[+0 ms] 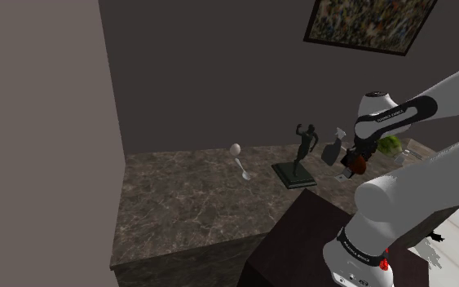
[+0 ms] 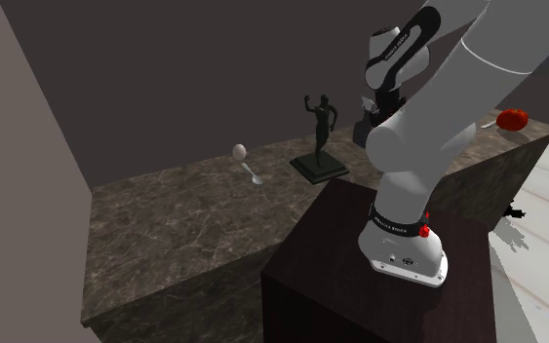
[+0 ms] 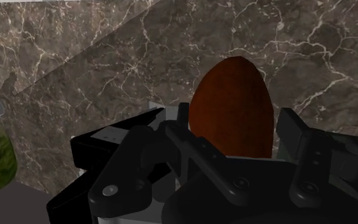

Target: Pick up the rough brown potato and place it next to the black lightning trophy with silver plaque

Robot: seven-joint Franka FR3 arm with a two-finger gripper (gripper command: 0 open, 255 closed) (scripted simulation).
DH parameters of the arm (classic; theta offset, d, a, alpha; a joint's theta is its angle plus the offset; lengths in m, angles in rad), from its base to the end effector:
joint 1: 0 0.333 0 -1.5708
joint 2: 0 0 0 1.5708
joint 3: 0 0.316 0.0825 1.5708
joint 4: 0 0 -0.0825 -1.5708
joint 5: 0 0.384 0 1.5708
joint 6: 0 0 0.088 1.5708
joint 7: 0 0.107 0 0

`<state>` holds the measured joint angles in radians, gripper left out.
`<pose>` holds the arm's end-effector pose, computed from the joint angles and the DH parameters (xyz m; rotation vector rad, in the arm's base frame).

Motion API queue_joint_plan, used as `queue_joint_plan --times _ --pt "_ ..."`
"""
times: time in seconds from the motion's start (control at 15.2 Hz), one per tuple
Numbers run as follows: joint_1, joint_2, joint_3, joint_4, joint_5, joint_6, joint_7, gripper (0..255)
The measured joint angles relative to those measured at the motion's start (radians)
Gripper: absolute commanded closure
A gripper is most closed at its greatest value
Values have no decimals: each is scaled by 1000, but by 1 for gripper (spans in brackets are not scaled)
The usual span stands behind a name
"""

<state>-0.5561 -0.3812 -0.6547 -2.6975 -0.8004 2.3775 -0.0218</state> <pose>0.1460 -0.3665 0.3275 2.7212 -0.8035 -0.1976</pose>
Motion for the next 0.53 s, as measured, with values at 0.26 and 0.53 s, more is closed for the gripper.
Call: queue_joint_plan --times 0.26,0.53 --pt "2 63 -19 -15 -20 76 28 255" --pt "1 131 -37 -30 -43 156 57 255"
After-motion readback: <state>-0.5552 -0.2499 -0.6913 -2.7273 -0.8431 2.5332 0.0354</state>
